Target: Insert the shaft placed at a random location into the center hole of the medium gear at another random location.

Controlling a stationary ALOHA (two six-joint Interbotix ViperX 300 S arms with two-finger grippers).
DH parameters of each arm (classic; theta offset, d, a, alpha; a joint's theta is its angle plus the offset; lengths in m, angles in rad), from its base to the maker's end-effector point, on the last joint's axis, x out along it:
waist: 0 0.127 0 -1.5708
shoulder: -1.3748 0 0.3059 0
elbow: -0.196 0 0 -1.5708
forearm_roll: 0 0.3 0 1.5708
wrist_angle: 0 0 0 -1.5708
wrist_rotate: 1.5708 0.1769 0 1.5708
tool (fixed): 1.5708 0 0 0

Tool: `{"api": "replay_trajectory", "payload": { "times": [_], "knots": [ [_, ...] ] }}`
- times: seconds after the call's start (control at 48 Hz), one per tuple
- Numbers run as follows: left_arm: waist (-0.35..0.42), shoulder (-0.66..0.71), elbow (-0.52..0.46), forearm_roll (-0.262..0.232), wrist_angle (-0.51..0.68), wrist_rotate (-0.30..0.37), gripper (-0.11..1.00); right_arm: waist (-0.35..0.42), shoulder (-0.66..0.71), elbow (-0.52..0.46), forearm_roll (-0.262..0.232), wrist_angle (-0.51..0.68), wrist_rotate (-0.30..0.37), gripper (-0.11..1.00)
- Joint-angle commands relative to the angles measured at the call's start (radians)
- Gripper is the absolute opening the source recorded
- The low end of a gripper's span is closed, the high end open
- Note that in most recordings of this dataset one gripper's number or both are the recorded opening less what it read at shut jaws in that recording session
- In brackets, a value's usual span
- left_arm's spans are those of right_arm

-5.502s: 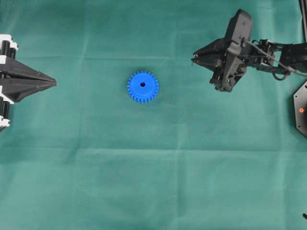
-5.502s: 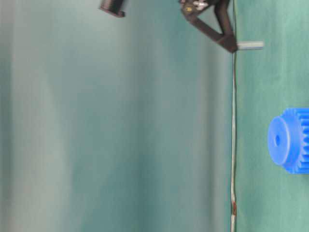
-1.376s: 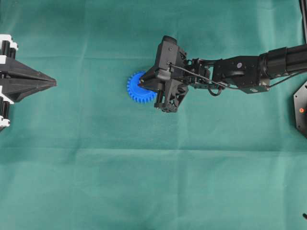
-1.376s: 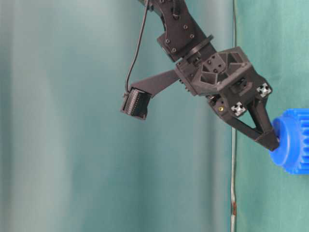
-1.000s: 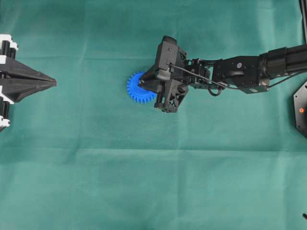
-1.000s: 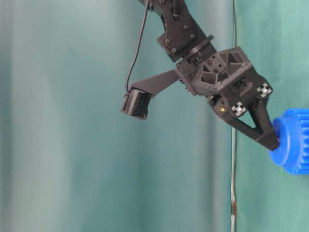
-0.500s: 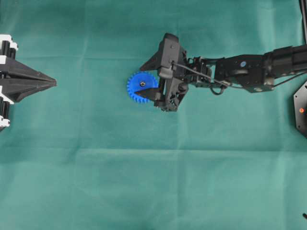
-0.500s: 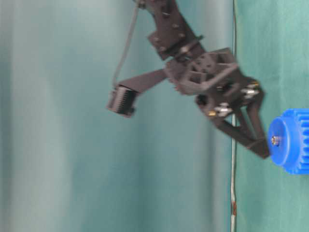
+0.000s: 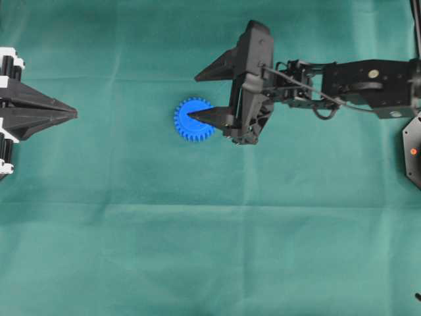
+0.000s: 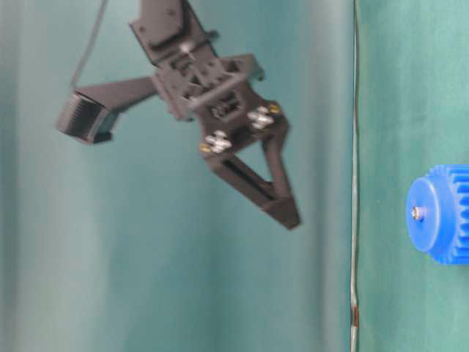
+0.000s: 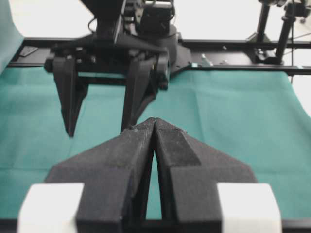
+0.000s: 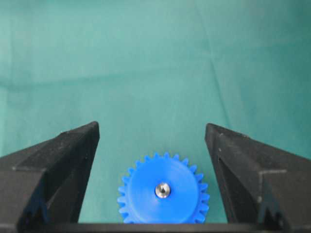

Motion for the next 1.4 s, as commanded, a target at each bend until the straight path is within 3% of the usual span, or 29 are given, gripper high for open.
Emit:
{"api": "replay_trajectory", "payload": {
  "times": [0.0,0.313,0.938,1.376],
  "knots": [
    [0.002,0.008,-0.026,0.002,-0.006,-0.002,0.0,0.0,-0.037,-0.003,-0.002,-0.003,0.002,0.88],
    [0.002,0.008,-0.026,0.003,-0.006,-0.002,0.0,0.0,-0.081,0.026,-0.002,0.002,0.002,0.88],
    [0.002,0.009,-0.025,0.003,0.003,-0.002,0.0,0.0,-0.377,0.281,0.002,-0.043,0.006,0.88],
    [0.002,0.009,-0.021,0.002,0.011,-0.002,0.0,0.0,-0.503,0.383,0.003,-0.054,0.006,0.88]
  ]
}}
